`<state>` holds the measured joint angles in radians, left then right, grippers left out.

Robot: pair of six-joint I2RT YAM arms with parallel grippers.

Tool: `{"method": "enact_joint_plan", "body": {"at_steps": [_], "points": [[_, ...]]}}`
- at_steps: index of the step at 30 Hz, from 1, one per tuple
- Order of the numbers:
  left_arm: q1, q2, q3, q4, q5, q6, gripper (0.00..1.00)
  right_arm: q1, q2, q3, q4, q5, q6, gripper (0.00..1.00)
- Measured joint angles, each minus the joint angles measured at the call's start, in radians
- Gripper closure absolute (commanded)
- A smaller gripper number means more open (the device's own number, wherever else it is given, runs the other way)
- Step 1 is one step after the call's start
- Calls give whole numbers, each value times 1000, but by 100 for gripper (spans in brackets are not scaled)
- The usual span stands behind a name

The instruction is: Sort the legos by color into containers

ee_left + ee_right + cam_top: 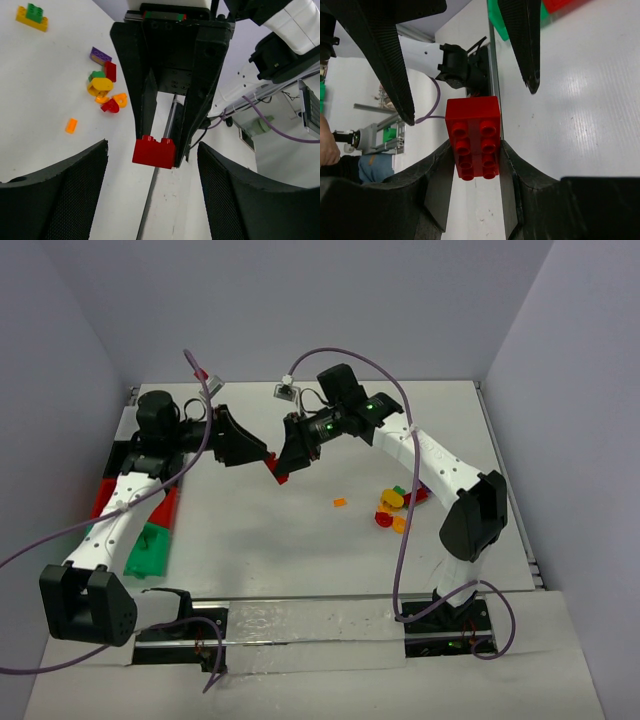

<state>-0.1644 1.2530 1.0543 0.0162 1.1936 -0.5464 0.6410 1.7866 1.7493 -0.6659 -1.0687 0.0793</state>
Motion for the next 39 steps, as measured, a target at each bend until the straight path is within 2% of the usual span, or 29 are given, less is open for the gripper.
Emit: {"method": "enact_joint_plan", "body": {"at_steps": [8, 12, 18, 20, 22, 23, 24, 28, 33, 35, 39], "points": [[-27, 0, -2, 1, 27, 9, 31, 3, 0, 18, -7, -28, -3, 100], [-33, 0, -3, -5, 29, 14, 49, 3, 0, 19, -8, -29, -3, 100], [-37, 0, -3, -5, 45, 19, 87, 3, 0, 19, -9, -32, -10, 100], [-37, 0, -3, -7, 47, 20, 100, 3, 0, 19, -10, -32, -12, 72], [-37, 0, -2, -20, 48, 28, 100, 3, 0, 20, -14, -31, -15, 40], [-37, 0, -1, -40, 47, 43, 100, 3, 0, 20, -22, -29, -13, 29], [-36, 0, 3, -66, 46, 62, 100, 3, 0, 20, -28, -25, -15, 2], [3, 5, 48, -224, 44, 162, 100, 5, 0, 20, -45, -13, -37, 0], [210, 47, 182, -490, 1, 374, 100, -8, -4, 20, -75, 12, -55, 0], [307, 75, 242, -606, -101, 476, 100, -24, -12, 18, -90, 39, -78, 0], [446, 70, 250, -697, -429, 613, 100, -69, -40, 5, -131, 120, -124, 0]]}}
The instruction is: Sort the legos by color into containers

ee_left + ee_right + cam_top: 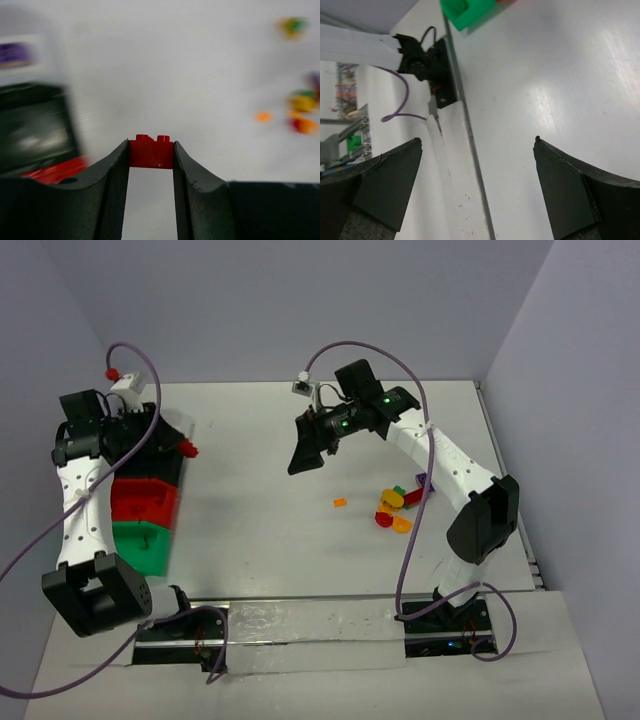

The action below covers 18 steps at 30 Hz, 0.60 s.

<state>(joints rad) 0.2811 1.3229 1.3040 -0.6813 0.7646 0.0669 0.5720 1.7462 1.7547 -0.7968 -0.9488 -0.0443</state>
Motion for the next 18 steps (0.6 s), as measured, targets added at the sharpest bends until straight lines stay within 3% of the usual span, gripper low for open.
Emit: {"method": "enact_joint_plan", "body": {"at_steps": [4, 8, 13, 18], "points": [[72, -57, -99, -1, -397, 106, 100, -37, -37, -28, -31, 82, -35, 0], [138, -67, -149, -4, -649, 176, 100, -54, -61, -53, -56, 170, -60, 0], [194, -46, -152, 11, -794, 218, 100, -68, -61, -63, -83, 261, -79, 0], [201, 16, -152, 54, -830, 230, 100, -82, -61, -63, -99, 306, -85, 0]]}}
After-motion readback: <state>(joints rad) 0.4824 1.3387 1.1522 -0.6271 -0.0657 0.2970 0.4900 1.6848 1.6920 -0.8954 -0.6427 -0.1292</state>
